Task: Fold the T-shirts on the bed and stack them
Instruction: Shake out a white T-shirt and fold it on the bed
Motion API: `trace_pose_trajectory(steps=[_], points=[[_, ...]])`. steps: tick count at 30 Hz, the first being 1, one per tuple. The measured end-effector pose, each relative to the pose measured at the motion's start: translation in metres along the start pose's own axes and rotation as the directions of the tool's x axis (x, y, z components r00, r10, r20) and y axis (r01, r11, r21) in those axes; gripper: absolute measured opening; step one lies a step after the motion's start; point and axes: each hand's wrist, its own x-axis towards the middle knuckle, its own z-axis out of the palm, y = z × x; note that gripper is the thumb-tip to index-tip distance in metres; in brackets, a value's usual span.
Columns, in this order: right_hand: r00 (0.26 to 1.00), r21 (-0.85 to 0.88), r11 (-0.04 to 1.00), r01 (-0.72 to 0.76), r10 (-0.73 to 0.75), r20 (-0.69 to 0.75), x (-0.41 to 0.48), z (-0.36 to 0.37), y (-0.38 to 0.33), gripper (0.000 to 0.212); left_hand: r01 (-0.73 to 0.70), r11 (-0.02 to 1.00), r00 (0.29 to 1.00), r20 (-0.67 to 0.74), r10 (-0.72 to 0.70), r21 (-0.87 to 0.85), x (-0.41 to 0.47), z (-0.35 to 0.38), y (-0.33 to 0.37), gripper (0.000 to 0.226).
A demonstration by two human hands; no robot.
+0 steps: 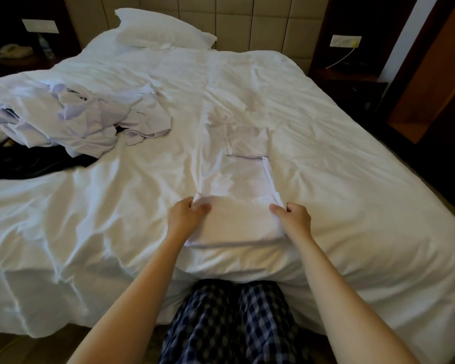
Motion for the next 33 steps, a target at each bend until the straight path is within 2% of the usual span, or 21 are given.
trace_pose_trajectory(steps=[2,5,9,12,15,16,18,20,28,33], points=[[0.998,-0.028,0.999,-0.041,0.040,-0.049,0.003,0.002,0.004,0.046,-0.005,0.998,0.999,-0.036,0.002,-0.065,0.005,0.002,0.000,0.027],[0.996,-0.111,0.990,-0.088,0.088,-0.007,0.005,0.007,0.011,0.039,0.025,0.999,1.000,-0.013,-0.025,0.043,0.009,0.009,-0.005,0.026],[0.998,-0.062,0.998,-0.015,0.011,-0.069,0.011,0.011,0.009,0.047,0.054,0.999,0.995,-0.090,-0.053,0.005,0.017,0.015,-0.011,0.025],[0.997,-0.085,0.996,-0.019,0.013,-0.071,0.013,0.014,0.013,0.048,0.038,0.999,0.995,-0.088,-0.041,-0.028,0.020,0.017,-0.015,0.029],[0.994,-0.135,0.990,-0.040,0.025,-0.109,0.016,0.014,0.010,0.022,0.022,1.000,0.997,-0.069,-0.021,0.015,0.024,0.016,-0.015,0.040],[0.991,-0.129,0.990,-0.055,0.038,-0.129,0.018,0.014,0.007,0.022,0.022,0.999,0.997,-0.071,-0.020,0.024,0.028,0.015,-0.014,0.045],[0.989,-0.125,0.990,-0.060,0.042,-0.145,0.025,0.012,-0.002,0.039,0.013,0.998,0.997,-0.077,-0.009,0.054,0.037,0.012,-0.009,0.050],[0.990,-0.133,0.991,-0.024,0.005,-0.140,0.036,0.010,-0.014,0.045,-0.005,0.998,0.998,-0.069,0.010,0.065,0.050,0.008,0.001,0.051],[1.000,-0.165,0.986,0.016,-0.016,0.001,0.101,0.030,-0.059,0.046,-0.021,1.000,0.999,0.035,0.022,-0.004,0.123,0.004,0.051,0.048],[0.999,-0.125,0.992,-0.021,0.025,0.028,0.162,0.048,-0.074,0.050,-0.025,0.989,0.997,0.080,0.013,0.149,0.179,0.016,0.064,0.056]])
